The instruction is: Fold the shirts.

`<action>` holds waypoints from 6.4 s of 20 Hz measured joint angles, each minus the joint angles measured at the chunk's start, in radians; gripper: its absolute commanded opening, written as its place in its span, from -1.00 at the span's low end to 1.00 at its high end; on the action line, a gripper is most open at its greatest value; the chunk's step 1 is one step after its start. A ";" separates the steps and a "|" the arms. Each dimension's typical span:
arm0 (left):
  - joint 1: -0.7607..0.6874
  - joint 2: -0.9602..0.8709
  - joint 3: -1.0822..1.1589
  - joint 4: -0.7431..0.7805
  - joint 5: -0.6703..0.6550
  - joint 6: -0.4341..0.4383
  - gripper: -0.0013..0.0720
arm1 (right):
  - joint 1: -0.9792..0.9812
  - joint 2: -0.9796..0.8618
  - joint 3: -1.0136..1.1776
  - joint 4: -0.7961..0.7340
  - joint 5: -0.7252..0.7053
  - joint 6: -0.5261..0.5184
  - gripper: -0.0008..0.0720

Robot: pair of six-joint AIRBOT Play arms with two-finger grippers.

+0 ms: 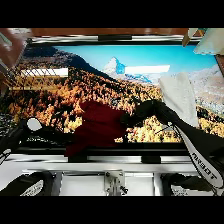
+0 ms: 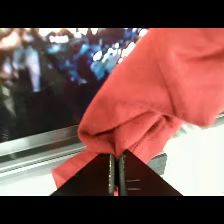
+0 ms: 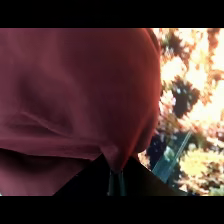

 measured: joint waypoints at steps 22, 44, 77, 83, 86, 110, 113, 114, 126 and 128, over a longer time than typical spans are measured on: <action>-0.024 0.332 1.339 0.150 -0.051 -0.098 -0.88 | 0.011 0.865 0.469 -0.190 0.283 -0.161 -0.77; -0.038 0.338 0.105 -0.137 0.068 -0.071 -0.88 | 0.043 -0.108 0.480 -0.084 0.177 -0.077 0.68; -0.043 0.338 0.084 -0.171 0.224 -0.057 -0.87 | -0.095 -0.232 0.209 0.136 0.121 0.031 -0.76; -0.042 0.341 0.120 -0.180 0.270 -0.038 -0.87 | -0.097 -0.163 0.277 0.100 0.112 0.000 -0.77; -0.042 0.342 0.233 -0.180 0.322 0.037 -0.87 | -0.118 -0.035 0.344 0.010 0.063 -0.024 -0.77; -0.042 0.449 1.003 0.325 0.013 -0.001 -0.87 | -0.135 0.687 0.549 -0.290 -0.476 0.060 -0.77; -0.042 0.431 0.778 0.346 -0.019 -0.048 -0.87 | -0.067 0.672 0.227 -0.251 -0.400 0.122 -0.76; -0.042 0.421 0.700 0.351 -0.011 -0.072 -0.87 | -0.039 0.659 0.115 -0.230 -0.320 0.149 -0.77; -0.043 0.103 0.355 0.146 0.521 -0.277 -0.87 | -0.053 0.323 -0.042 -0.059 0.448 0.235 -0.76; -0.043 0.078 0.351 0.118 0.612 -0.282 -0.87 | -0.096 0.296 -0.003 -0.059 0.483 0.236 -0.76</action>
